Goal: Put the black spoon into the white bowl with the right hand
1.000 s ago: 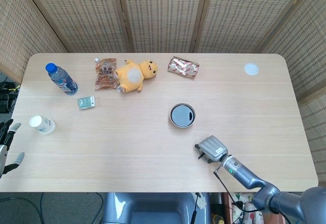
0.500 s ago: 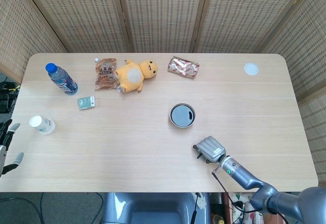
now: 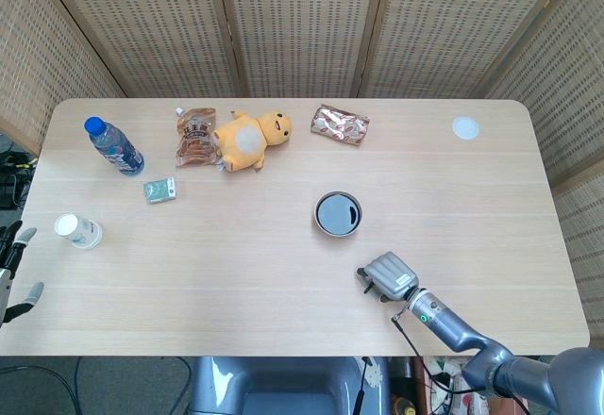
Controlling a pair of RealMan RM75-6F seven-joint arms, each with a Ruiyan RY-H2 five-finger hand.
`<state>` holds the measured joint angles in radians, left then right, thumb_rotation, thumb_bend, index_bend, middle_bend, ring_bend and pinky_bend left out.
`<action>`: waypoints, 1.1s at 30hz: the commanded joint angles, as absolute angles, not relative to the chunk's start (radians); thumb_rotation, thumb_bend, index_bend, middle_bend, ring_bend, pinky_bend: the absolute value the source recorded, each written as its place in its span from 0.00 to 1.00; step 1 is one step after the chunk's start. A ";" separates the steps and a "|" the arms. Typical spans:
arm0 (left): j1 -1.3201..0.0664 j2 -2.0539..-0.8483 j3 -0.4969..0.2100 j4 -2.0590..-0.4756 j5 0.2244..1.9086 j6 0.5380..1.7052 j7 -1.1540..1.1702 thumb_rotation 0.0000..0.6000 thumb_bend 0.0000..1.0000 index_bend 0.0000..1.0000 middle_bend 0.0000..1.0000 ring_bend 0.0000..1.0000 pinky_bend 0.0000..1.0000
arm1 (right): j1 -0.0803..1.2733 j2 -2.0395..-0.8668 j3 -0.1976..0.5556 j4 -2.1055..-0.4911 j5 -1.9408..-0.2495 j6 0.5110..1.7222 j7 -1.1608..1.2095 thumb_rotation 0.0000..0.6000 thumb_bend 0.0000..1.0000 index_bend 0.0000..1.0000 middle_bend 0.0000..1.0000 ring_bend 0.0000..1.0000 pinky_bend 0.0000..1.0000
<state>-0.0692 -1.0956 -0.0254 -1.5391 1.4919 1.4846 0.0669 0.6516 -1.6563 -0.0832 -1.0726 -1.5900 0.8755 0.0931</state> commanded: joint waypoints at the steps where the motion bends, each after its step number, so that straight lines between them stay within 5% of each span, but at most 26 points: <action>1: -0.069 -1.096 -0.025 -1.539 1.493 1.485 0.066 1.00 0.34 0.08 0.04 0.02 0.00 | 0.650 -1.656 -0.081 -1.071 -1.590 0.883 0.101 1.00 0.67 0.63 0.94 0.97 1.00; 20: -0.076 -1.097 -0.028 -1.542 1.497 1.481 0.070 1.00 0.34 0.08 0.04 0.02 0.00 | 0.674 -1.541 -0.010 -1.254 -1.531 0.881 0.250 1.00 0.79 0.67 0.95 0.98 1.00; 33: -0.081 -1.105 -0.028 -1.541 1.501 1.477 0.071 1.00 0.34 0.08 0.04 0.02 0.00 | 0.771 -1.395 0.109 -1.438 -1.438 0.750 0.498 1.00 0.81 0.69 0.95 0.98 1.00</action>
<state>-0.0814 -1.1047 -0.0278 -1.5412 1.5011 1.4770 0.0711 0.7511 -1.4143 0.0871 -1.4175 -1.4558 0.7745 0.4653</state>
